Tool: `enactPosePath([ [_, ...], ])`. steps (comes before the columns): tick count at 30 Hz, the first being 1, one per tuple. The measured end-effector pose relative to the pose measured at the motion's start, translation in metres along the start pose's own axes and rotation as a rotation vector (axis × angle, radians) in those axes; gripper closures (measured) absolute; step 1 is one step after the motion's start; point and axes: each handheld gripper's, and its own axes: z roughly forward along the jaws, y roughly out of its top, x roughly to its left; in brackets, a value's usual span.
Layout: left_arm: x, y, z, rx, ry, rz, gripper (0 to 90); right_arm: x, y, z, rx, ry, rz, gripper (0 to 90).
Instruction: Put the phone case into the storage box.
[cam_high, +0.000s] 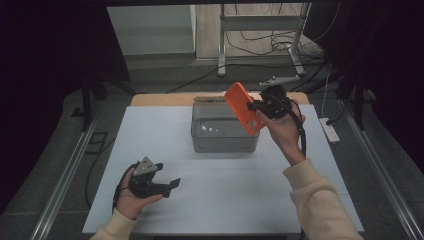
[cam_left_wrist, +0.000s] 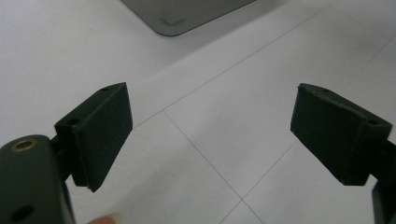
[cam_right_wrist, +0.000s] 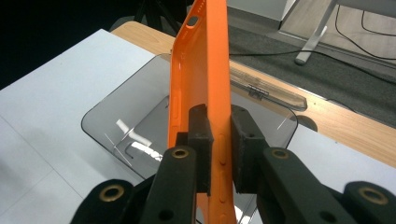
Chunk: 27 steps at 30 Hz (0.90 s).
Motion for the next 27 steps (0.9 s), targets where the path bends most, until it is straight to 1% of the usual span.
enactPosePath([
  [4, 0.001, 0.0, 0.0, 0.001, 0.001, -0.003, 12.7, 0.0, 0.001, 0.003, 0.01, -0.009, 0.001, 80.5],
  [8, 0.001, 0.0, 0.0, 0.004, -0.001, -0.006, 12.8, -0.001, 0.002, 0.006, 0.017, -0.027, 0.018, 80.5],
  [13, 0.0, 0.0, 0.0, 0.005, -0.001, 0.001, 13.3, -0.003, 0.005, 0.011, 0.024, -0.047, 0.035, 80.5],
  [20, 0.001, 0.0, 0.0, 0.004, -0.001, -0.002, 13.2, 0.0, 0.007, 0.017, 0.039, -0.066, 0.026, 80.4],
  [27, 0.0, 0.0, 0.0, 0.004, -0.001, 0.002, 13.3, -0.004, 0.012, 0.024, 0.05, -0.088, 0.04, 80.4],
])
